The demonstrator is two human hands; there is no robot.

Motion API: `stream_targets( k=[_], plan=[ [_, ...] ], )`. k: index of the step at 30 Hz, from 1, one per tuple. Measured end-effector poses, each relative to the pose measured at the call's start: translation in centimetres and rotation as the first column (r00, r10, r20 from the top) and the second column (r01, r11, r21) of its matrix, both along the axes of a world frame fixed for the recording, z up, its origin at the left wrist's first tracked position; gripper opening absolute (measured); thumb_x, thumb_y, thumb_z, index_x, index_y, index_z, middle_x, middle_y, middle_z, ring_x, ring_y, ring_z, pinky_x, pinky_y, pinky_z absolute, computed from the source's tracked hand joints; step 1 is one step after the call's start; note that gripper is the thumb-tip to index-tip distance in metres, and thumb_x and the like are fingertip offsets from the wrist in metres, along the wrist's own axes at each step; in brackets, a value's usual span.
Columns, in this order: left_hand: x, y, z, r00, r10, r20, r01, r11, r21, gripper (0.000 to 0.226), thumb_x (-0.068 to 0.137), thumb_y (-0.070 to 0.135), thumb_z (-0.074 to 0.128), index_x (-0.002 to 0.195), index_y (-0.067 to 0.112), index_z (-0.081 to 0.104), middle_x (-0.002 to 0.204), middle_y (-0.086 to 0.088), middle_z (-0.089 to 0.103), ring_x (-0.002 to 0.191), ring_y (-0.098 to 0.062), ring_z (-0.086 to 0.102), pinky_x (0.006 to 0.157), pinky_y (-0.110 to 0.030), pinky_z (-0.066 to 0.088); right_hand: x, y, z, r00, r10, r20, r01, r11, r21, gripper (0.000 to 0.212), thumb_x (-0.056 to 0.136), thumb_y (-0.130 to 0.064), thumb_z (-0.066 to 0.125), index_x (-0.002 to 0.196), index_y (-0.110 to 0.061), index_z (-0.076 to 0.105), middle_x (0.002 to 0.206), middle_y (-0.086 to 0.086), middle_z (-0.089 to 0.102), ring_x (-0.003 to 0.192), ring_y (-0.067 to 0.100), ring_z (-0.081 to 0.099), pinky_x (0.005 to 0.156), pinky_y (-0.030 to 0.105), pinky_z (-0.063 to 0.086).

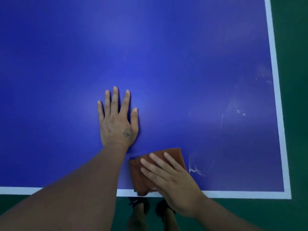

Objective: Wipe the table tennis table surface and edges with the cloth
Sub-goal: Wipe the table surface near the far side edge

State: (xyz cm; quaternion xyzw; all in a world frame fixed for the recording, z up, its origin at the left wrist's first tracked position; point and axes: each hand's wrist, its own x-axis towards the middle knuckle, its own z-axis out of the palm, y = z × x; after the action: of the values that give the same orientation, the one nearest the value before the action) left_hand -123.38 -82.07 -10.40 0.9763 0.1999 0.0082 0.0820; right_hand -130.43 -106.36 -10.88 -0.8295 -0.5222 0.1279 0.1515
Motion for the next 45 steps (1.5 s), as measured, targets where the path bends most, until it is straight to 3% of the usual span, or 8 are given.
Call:
stream_targets(
  k=[6, 10, 13, 20, 29, 35, 40, 45],
  plan=[
    [-0.3, 0.2, -0.1, 0.999, -0.014, 0.04, 0.015, 1.0, -0.023, 0.065, 0.11, 0.05, 0.034, 0.17, 0.024, 0.03, 0.18, -0.009, 0.016, 0.167, -0.031, 0.008, 0.134, -0.057, 0.004, 9.0, -1.4, 2.3, 0.963, -0.266, 0.052, 0.257, 0.956, 0.139, 0.053, 0.109, -0.025, 0.046, 0.16, -0.013, 0.039, 0.171, -0.001, 0.029, 0.161, 0.026, 0.016, 0.129, 0.057, 0.006],
    [-0.7, 0.3, 0.0, 0.999, -0.037, 0.036, 0.039, 0.998, -0.052, 0.062, 0.113, 0.046, 0.041, 0.17, 0.023, 0.03, 0.18, -0.009, 0.014, 0.167, -0.031, 0.004, 0.134, -0.057, 0.001, 18.7, -3.9, 2.0, 0.881, -0.46, 0.107, 0.451, 0.887, 0.103, 0.051, 0.11, -0.024, 0.045, 0.159, -0.012, 0.041, 0.168, 0.003, 0.034, 0.16, 0.032, 0.018, 0.128, 0.058, 0.013],
    [-2.1, 0.1, 0.4, 0.994, -0.081, 0.069, 0.085, 0.995, -0.048, 0.06, 0.112, 0.044, 0.042, 0.168, 0.023, 0.034, 0.179, -0.01, 0.019, 0.167, -0.032, 0.009, 0.134, -0.058, 0.004, 22.0, -5.1, 1.0, 0.83, -0.553, 0.075, 0.554, 0.832, 0.005, 0.054, 0.11, -0.027, 0.046, 0.163, -0.021, 0.034, 0.172, 0.001, 0.025, 0.161, 0.03, 0.014, 0.129, 0.054, 0.014],
    [-10.2, -2.9, 0.2, 0.995, -0.098, 0.009, 0.097, 0.995, 0.003, 0.064, 0.111, 0.051, 0.034, 0.17, 0.024, 0.031, 0.179, -0.011, 0.018, 0.167, -0.034, 0.01, 0.134, -0.059, 0.009, 13.9, -6.0, -0.2, 0.863, -0.472, 0.182, 0.482, 0.876, -0.012, 0.056, 0.108, -0.038, 0.043, 0.162, -0.026, 0.037, 0.173, 0.0, 0.023, 0.161, 0.026, 0.016, 0.128, 0.052, 0.021],
    [-10.7, -3.3, -0.5, 0.997, -0.066, -0.038, 0.067, 0.997, 0.022, 0.067, 0.11, 0.057, 0.024, 0.171, 0.029, 0.023, 0.181, -0.007, 0.011, 0.167, -0.03, 0.004, 0.135, -0.056, 0.005, -2.5, -8.2, -0.2, 0.952, -0.295, 0.079, 0.301, 0.95, -0.084, 0.057, 0.109, -0.039, 0.039, 0.164, -0.031, 0.029, 0.175, -0.003, 0.014, 0.162, 0.026, 0.012, 0.128, 0.052, 0.017],
    [-10.7, -3.4, -0.2, 0.998, -0.053, -0.023, 0.054, 0.998, 0.013, 0.066, 0.11, 0.055, 0.027, 0.171, 0.028, 0.027, 0.18, -0.006, 0.014, 0.167, -0.03, 0.006, 0.134, -0.057, 0.007, -4.1, -9.2, 1.3, 0.994, -0.111, -0.013, 0.109, 0.988, -0.114, 0.06, 0.109, -0.037, 0.045, 0.165, -0.032, 0.026, 0.175, -0.006, 0.011, 0.162, 0.024, 0.009, 0.127, 0.05, 0.014],
    [-10.5, -3.5, -0.2, 0.998, -0.058, -0.01, 0.058, 0.998, 0.002, 0.066, 0.11, 0.053, 0.03, 0.17, 0.027, 0.029, 0.18, -0.007, 0.014, 0.167, -0.031, 0.007, 0.134, -0.058, 0.009, 2.0, -6.3, 2.4, 0.947, -0.308, -0.088, 0.314, 0.947, 0.072, 0.052, 0.111, -0.028, 0.039, 0.162, -0.024, 0.035, 0.173, -0.006, 0.022, 0.162, 0.023, 0.013, 0.13, 0.05, 0.01],
    [-10.6, -3.4, -0.4, 0.998, -0.064, 0.024, 0.063, 0.998, 0.015, 0.064, 0.11, 0.05, 0.035, 0.169, 0.026, 0.033, 0.179, -0.008, 0.018, 0.167, -0.032, 0.011, 0.134, -0.058, 0.009, 8.2, -0.8, 1.0, 0.888, -0.46, 0.02, 0.46, 0.888, -0.012, 0.055, 0.111, -0.033, 0.039, 0.164, -0.025, 0.031, 0.174, -0.005, 0.017, 0.163, 0.021, 0.007, 0.129, 0.055, 0.011]
  ],
)
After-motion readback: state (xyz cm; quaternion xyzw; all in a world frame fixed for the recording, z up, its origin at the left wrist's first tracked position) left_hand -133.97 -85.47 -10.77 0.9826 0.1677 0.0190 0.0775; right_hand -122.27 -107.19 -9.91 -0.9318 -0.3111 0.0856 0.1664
